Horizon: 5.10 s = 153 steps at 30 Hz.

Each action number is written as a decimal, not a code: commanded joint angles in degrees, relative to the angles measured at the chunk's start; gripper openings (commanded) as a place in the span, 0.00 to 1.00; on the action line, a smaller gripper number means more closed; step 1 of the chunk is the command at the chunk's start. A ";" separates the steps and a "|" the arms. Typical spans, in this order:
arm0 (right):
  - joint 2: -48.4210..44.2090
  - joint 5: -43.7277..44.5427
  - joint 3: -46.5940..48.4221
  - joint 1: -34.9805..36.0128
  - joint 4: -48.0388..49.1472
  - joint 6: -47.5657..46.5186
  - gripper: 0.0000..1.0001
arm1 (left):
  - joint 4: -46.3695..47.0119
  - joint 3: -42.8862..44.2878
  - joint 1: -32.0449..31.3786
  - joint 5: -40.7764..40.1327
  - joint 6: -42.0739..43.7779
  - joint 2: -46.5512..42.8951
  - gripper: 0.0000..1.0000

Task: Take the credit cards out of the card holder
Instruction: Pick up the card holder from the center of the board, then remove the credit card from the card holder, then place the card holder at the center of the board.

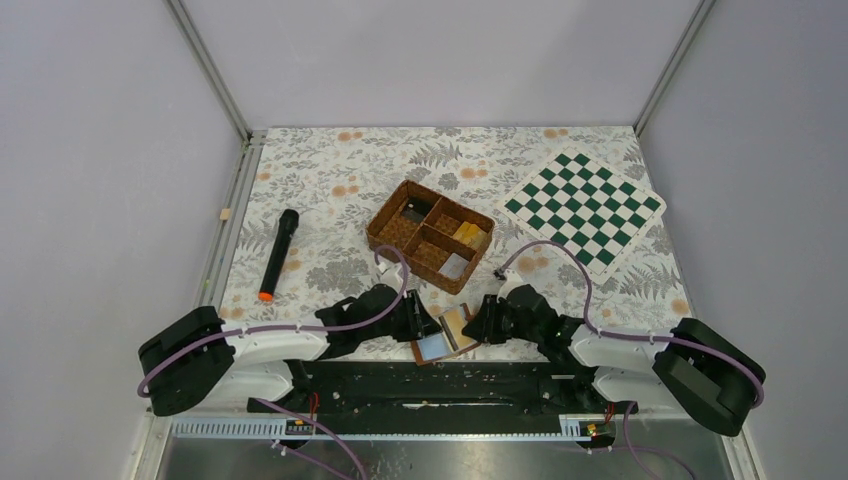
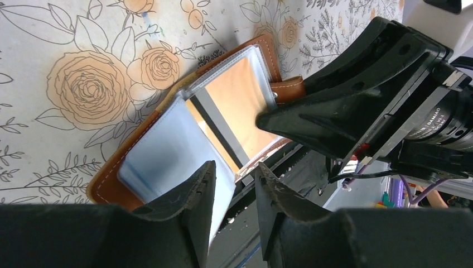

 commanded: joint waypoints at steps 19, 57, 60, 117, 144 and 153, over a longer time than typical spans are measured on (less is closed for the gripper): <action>-14.68 -4.58 -9.55 -0.70 15.89 16.47 0.00 | 12.32 -7.07 -3.64 -6.79 -5.75 -2.65 0.40; -23.75 -6.48 -14.24 -0.64 25.73 26.51 0.00 | 37.92 -13.42 -6.72 -6.48 -3.80 -5.57 0.11; -24.12 -6.11 -14.55 -0.63 25.57 26.61 0.00 | 40.06 -13.91 -6.72 -6.29 -4.05 -5.47 0.00; -24.37 10.68 -18.74 -1.64 7.21 23.99 0.05 | 9.58 -21.13 -6.72 -15.76 -11.72 -19.17 0.00; -51.99 21.18 0.61 -1.62 -46.50 14.21 0.75 | -9.55 -8.97 -6.72 -11.88 -0.09 -29.19 0.00; -52.68 1.83 4.97 -1.68 -35.41 0.28 0.74 | -4.03 -6.91 -6.72 -3.36 6.61 -30.90 0.00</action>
